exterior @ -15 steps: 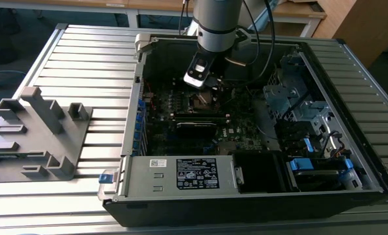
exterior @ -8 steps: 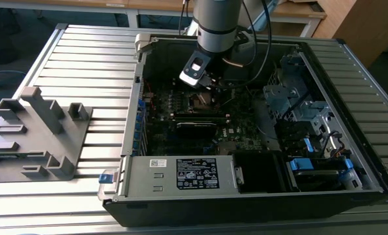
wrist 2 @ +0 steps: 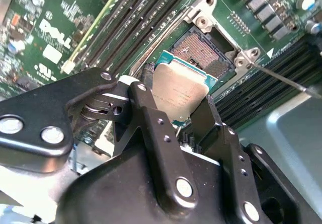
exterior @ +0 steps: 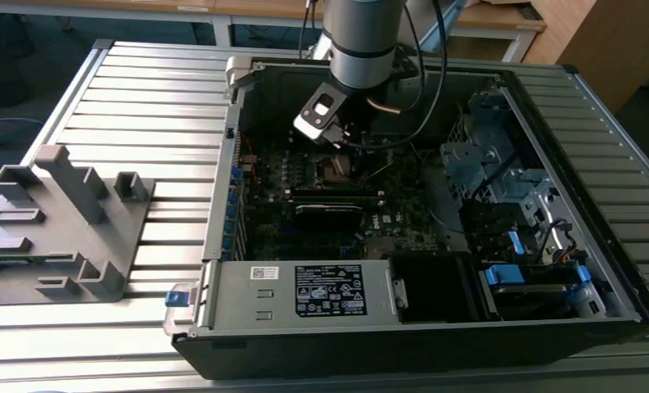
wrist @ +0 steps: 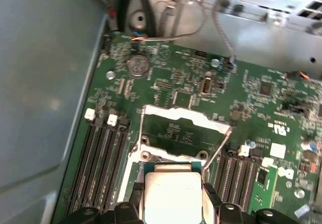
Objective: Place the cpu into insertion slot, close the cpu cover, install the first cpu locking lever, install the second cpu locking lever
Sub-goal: 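Place the cpu into insertion slot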
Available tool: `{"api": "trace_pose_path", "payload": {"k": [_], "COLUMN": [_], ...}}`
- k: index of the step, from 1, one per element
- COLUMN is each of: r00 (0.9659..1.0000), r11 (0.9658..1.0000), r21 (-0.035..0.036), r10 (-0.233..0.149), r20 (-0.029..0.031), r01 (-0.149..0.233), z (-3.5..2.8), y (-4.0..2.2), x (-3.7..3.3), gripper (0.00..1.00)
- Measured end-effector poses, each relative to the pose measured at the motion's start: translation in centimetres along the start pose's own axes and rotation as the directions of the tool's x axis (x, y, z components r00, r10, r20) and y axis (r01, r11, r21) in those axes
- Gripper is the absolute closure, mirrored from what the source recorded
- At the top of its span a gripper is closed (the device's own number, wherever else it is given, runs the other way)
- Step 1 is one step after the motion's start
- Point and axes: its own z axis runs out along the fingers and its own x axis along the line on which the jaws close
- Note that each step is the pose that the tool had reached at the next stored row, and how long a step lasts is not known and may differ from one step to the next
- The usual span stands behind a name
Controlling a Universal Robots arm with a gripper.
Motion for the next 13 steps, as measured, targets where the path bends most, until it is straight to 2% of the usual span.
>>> {"api": "trace_pose_path", "payload": {"k": [3, 6, 13], "r00": [0.9986, 0.9949, 0.9944], "r11": [0.9986, 0.9949, 0.9944], "r21": [-0.0009, -0.0017, -0.0020], "r10": [0.054, 0.100, 0.105], "r20": [0.0039, 0.0073, 0.0076], "r01": [-0.054, -0.100, -0.105], "z": [0.05, 0.09, 0.10], "y": [0.00, -0.04, -0.04], "x": [0.00, 0.01, 0.03], "gripper": [0.46, 0.46, 0.46]}}
